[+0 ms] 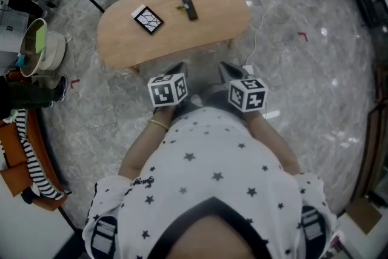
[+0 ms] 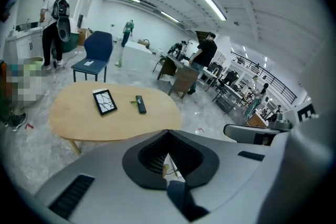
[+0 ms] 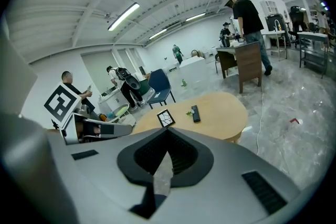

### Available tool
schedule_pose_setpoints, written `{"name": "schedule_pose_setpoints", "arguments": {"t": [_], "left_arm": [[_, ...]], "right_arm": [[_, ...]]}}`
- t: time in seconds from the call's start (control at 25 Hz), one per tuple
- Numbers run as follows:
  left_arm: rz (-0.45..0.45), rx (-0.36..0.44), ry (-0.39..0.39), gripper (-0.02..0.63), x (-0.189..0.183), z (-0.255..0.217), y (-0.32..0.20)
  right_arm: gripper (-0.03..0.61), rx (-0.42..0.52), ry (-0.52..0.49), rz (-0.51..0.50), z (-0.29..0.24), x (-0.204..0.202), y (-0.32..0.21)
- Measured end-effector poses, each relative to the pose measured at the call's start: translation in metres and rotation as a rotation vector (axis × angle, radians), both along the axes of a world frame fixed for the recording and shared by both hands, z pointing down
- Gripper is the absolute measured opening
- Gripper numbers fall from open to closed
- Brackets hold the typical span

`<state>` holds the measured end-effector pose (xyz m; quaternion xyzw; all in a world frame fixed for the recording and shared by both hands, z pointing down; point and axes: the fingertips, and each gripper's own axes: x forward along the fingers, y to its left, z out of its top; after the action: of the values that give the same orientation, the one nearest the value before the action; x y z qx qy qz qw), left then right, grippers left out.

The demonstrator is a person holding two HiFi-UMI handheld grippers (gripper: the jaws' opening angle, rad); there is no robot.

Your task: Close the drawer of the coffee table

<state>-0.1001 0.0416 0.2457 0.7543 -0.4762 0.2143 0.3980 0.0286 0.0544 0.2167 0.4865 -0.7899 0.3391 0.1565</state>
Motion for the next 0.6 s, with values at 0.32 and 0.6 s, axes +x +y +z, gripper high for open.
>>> {"name": "schedule_pose_setpoints", "arguments": {"t": [0.32,0.6], "left_arm": [[0.011,0.001,0.008,0.009,0.001,0.001,0.003],[0.037,0.007,0.005,0.009,0.003,0.0,0.004]], "right_arm": [[0.008,-0.003,-0.022,-0.043,0.001,-0.012,0.002],[0.008,0.004,-0.034,-0.084,0.0,-0.023,0.004]]}}
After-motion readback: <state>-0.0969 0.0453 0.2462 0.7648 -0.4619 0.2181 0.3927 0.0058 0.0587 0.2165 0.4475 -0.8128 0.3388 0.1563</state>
